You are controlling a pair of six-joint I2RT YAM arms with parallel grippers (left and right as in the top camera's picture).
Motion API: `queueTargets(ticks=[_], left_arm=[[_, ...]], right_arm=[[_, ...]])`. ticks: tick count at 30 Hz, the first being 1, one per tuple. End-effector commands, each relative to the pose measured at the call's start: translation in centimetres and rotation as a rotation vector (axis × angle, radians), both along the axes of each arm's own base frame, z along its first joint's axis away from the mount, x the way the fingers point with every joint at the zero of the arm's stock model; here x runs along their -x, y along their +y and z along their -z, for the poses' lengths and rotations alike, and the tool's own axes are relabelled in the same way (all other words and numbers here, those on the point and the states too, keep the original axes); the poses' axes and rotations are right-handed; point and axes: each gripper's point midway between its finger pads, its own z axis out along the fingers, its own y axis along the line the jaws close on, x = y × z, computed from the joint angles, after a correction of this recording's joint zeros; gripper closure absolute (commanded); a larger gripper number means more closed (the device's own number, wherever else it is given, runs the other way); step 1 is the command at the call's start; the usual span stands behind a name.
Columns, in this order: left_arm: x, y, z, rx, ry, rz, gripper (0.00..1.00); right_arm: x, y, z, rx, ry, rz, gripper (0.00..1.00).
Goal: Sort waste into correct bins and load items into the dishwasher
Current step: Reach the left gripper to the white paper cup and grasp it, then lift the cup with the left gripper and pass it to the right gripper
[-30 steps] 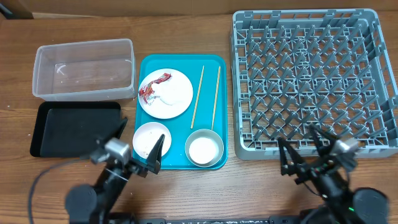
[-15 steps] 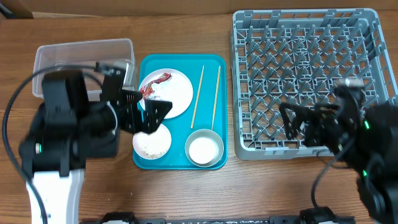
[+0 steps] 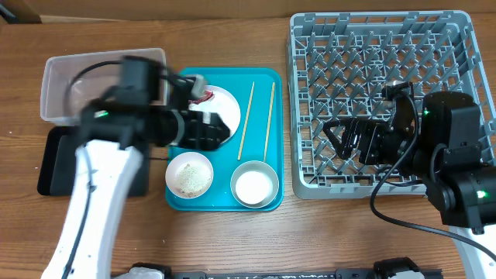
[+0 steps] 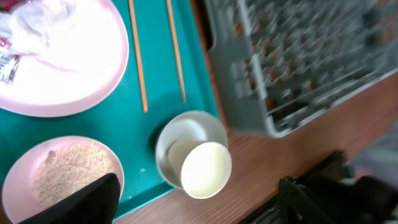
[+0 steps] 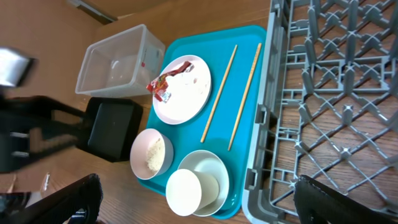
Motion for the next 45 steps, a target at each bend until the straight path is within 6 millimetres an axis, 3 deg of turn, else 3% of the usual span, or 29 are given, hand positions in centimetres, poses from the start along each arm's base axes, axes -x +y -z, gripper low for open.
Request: queueTargets(ticks=[1,7,18,22,23,26,28,31,34,36,40,43,45], left_arm=[[-0.7,-0.1,2.7,-0.23,0.014,-0.049,0.19],[1.2,-3.4,8.3,-0.375,0.156,0.051,0.36],[4.6,-3.3,15.1,-0.409,0.308,0.104,0.45],[4.5,-4.1,16.4,-0.362,0.296,0.109,0.6],[4.3,-4.2,16.4,-0.36,0.285,0.107,0.71],[4.2,-4.2,16.4,-0.357,0.28,0.106,0.93],[4.2,-4.2,16.4,-0.358,0.283,0.106,0.96],[4.1,-4.0,15.2,-0.353,0.285,0.1,0.96],[3.2,-4.1,12.2,-0.292,0.248,0.107,0.96],[2.6,-5.0,9.2,-0.159,0.217,0.142,0.96],[1.4,-6.3,1.2,0.268,0.113,0.258,0.96],[0.9,-5.4,-4.2,0.602,0.047,0.301,0.96],[0.8,-4.1,-6.5,0.759,0.021,0.296,0.96]], right_arm=[[0.3,0.3,-1.2,-0.016,-0.027,-0.015,0.0],[1.0,0.2,-0.5,-0.009,0.017,-0.014,0.0],[1.7,-0.1,0.4,0.01,0.065,-0.004,0.0],[1.6,-0.1,0.3,0.009,0.059,-0.004,0.0],[1.6,-0.1,0.3,0.009,0.058,-0.004,0.0],[1.6,-0.1,0.3,0.009,0.059,-0.004,0.0],[1.6,-0.1,0.4,0.009,0.061,-0.004,0.0],[1.6,-0.1,0.4,0.009,0.061,-0.004,0.0],[1.4,-0.1,0.2,0.008,0.051,-0.003,0.0],[1.1,-0.1,-0.1,-0.003,0.043,0.007,0.0],[0.5,0.2,-0.9,-0.036,0.011,0.016,0.0],[0.6,1.6,-2.1,-0.096,-0.024,-0.06,0.02],[1.4,3.5,-3.6,-0.163,-0.096,-0.212,0.06]])
